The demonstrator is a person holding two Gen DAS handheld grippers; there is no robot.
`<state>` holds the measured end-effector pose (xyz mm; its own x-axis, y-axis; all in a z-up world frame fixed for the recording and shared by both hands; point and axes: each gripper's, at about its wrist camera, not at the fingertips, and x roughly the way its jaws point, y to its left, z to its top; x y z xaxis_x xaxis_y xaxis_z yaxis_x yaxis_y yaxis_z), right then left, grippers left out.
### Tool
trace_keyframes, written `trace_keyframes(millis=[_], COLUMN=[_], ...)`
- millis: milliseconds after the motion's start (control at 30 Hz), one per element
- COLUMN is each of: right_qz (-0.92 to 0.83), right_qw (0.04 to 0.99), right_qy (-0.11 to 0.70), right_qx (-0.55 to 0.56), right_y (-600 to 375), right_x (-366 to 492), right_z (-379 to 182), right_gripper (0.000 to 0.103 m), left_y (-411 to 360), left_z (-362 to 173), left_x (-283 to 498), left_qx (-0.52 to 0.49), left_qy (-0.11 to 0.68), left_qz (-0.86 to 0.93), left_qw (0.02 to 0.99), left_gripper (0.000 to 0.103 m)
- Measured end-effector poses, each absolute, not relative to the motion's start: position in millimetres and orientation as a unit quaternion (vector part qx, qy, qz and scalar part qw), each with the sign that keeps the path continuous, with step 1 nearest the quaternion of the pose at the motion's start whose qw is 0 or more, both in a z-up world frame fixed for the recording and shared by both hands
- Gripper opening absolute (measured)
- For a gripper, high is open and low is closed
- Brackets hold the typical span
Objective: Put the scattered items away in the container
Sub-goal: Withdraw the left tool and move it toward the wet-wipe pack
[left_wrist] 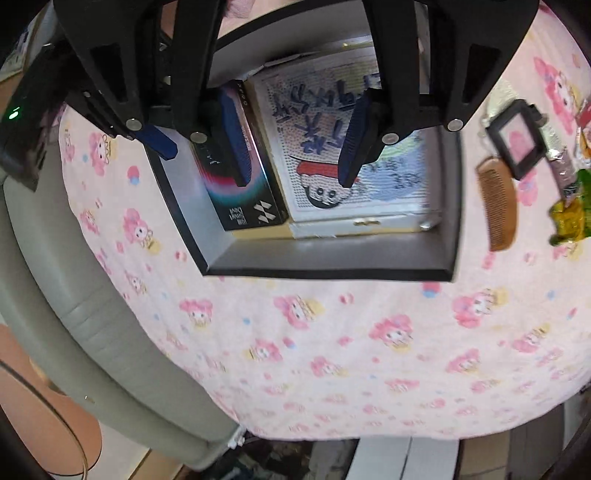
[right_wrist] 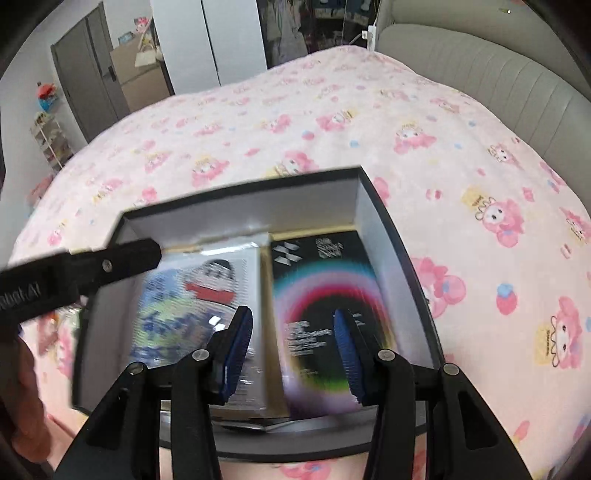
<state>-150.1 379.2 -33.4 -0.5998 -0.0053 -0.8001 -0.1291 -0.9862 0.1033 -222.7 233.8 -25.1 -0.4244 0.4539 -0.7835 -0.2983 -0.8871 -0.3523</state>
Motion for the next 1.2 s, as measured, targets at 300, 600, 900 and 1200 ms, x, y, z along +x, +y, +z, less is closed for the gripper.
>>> trace_keyframes(millis=[300, 600, 900, 1200], right_qz=[0.916, 0.923, 0.935, 0.936], right_qw=[-0.002, 0.007, -0.001, -0.026], right_qy=[0.065, 0.064, 0.048, 0.034], right_qx=[-0.395, -0.378, -0.352, -0.348], right_y=[330, 290, 256, 220], right_x=[-130, -123, -102, -67], right_z=[26, 62, 95, 96], right_gripper=[0.048, 0.067, 0.076, 0.078], left_y=[186, 136, 89, 48], left_z=[28, 71, 94, 98], left_x=[-203, -182, -146, -90], left_qx=[-0.426, -0.376, -0.350, -0.340], left_qy=[-0.068, -0.049, -0.047, -0.045], left_qz=[0.886, 0.916, 0.928, 0.934], left_qw=[0.169, 0.131, 0.117, 0.100], left_gripper=[0.074, 0.097, 0.099, 0.101])
